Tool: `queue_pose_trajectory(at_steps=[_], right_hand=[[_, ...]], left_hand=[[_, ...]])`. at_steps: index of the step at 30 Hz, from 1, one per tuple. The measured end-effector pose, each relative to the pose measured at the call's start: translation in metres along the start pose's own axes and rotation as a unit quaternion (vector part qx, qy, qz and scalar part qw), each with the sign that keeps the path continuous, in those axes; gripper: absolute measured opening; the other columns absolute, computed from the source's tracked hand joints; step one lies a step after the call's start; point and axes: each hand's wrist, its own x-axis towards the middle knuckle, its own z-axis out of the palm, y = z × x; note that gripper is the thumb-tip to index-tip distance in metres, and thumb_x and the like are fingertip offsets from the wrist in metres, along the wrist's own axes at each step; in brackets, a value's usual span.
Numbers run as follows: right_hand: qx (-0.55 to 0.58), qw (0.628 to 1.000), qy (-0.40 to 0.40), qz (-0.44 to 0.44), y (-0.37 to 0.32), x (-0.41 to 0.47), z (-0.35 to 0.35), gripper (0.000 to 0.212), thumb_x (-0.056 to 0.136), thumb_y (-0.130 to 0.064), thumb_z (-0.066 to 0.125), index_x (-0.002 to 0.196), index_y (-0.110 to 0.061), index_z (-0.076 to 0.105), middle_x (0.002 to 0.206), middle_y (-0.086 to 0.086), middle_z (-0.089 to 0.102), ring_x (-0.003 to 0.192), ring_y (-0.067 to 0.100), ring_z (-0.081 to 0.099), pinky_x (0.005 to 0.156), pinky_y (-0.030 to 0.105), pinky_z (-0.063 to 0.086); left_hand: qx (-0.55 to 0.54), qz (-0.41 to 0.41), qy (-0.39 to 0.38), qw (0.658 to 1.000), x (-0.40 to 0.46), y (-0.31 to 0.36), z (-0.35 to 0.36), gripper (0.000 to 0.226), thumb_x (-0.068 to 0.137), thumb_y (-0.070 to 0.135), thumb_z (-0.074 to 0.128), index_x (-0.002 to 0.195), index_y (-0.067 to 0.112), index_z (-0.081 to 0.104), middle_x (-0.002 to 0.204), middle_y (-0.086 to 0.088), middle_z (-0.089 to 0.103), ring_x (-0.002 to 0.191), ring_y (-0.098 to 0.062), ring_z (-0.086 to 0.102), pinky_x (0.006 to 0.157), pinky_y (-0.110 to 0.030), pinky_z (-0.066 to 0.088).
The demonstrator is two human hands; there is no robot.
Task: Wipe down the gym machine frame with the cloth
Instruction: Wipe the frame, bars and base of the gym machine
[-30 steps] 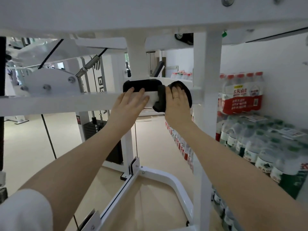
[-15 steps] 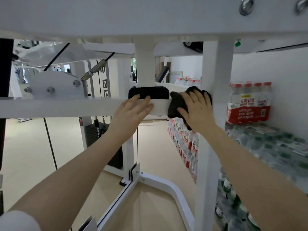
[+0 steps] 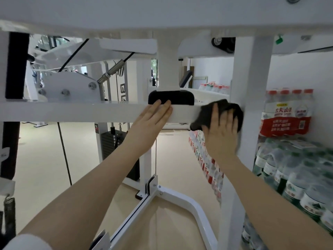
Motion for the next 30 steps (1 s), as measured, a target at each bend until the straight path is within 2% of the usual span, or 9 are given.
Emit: queue_pose_trajectory(at_steps=[2,5,7,9,14,16,20,24,30], right_hand=[[0.01,0.999,0.01,0.031,-0.008,0.0,0.0,0.061,0.089,-0.034,0.036,0.141,-0.004,0.026,0.124,0.03,0.051,0.119,0.046,0.045,0.102,0.056,0.034],[0.024,0.998,0.036,-0.055,-0.046,0.001,0.002,0.061,0.089,-0.024,0.048,0.142,-0.005,0.026,0.125,0.025,0.053,0.122,0.038,0.035,0.106,0.052,0.031],[0.038,0.987,0.056,-0.145,-0.075,0.002,0.002,0.066,0.083,-0.014,0.059,0.142,-0.007,0.028,0.127,0.02,0.05,0.123,0.034,0.035,0.111,0.048,0.023],[0.051,0.973,0.081,-0.208,-0.111,0.004,0.002,0.063,0.082,-0.008,0.051,0.141,-0.01,0.03,0.128,0.015,0.043,0.124,0.032,0.035,0.113,0.045,0.016],[0.087,0.962,0.069,-0.249,-0.215,0.019,-0.008,0.056,0.088,-0.022,0.049,0.142,-0.013,0.036,0.131,0.014,0.053,0.127,0.029,0.035,0.111,0.043,0.018],[0.101,0.959,0.051,-0.261,-0.237,0.027,-0.014,0.055,0.088,-0.032,0.044,0.14,-0.014,0.039,0.128,0.015,0.055,0.124,0.03,0.037,0.109,0.043,0.02],[0.089,0.978,0.009,-0.186,-0.211,0.038,-0.026,0.05,0.088,-0.038,0.037,0.131,-0.013,0.047,0.119,0.016,0.058,0.111,0.034,0.052,0.1,0.045,0.031],[0.047,0.994,-0.008,-0.099,-0.231,0.028,-0.033,0.046,0.087,-0.033,0.04,0.125,-0.008,0.048,0.116,0.02,0.056,0.11,0.037,0.05,0.1,0.049,0.034],[0.107,0.961,-0.073,-0.246,-0.338,0.034,-0.038,0.066,0.087,-0.027,0.058,0.144,-0.015,0.029,0.138,0.013,0.045,0.132,0.032,0.035,0.112,0.045,0.018]], left_hand=[[-0.021,-0.008,-0.038,0.999,0.002,0.002,-0.008,0.083,0.061,-0.011,0.059,0.139,0.002,0.033,0.145,-0.017,0.039,0.13,-0.039,0.04,0.106,-0.048,0.021],[-0.093,-0.039,-0.064,0.993,0.001,-0.004,-0.024,0.081,0.076,-0.009,0.056,0.146,0.009,0.02,0.154,-0.011,0.019,0.14,-0.031,0.024,0.112,-0.034,0.012],[-0.118,-0.084,-0.018,0.989,-0.01,-0.016,-0.039,0.077,0.074,-0.01,0.055,0.144,0.008,0.028,0.15,-0.014,0.03,0.133,-0.032,0.037,0.108,-0.039,0.027],[-0.095,-0.133,0.011,0.986,-0.033,-0.036,-0.045,0.073,0.07,-0.008,0.061,0.138,0.003,0.037,0.142,-0.018,0.042,0.125,-0.036,0.048,0.1,-0.048,0.039],[-0.026,-0.213,-0.036,0.976,-0.105,-0.105,-0.039,0.079,0.064,-0.005,0.072,0.135,0.006,0.041,0.142,-0.023,0.04,0.126,-0.042,0.044,0.1,-0.053,0.036],[0.0,-0.246,-0.053,0.968,-0.121,-0.123,-0.045,0.081,0.067,-0.006,0.068,0.139,0.01,0.035,0.146,-0.026,0.031,0.133,-0.045,0.032,0.105,-0.053,0.028],[0.008,-0.371,-0.1,0.923,-0.144,-0.151,-0.057,0.077,0.089,0.017,0.052,0.149,0.027,0.005,0.154,-0.017,-0.014,0.141,-0.039,-0.014,0.112,-0.044,-0.011],[-0.021,-0.361,-0.128,0.923,-0.161,-0.172,-0.057,0.079,0.089,0.009,0.046,0.148,0.032,0.0,0.154,-0.02,-0.013,0.142,-0.038,-0.009,0.115,-0.046,0.002],[-0.093,-0.322,-0.084,0.939,-0.18,-0.196,-0.063,0.077,0.08,-0.013,0.04,0.148,0.007,0.011,0.157,-0.009,0.003,0.145,-0.023,0.004,0.118,-0.035,0.012]])
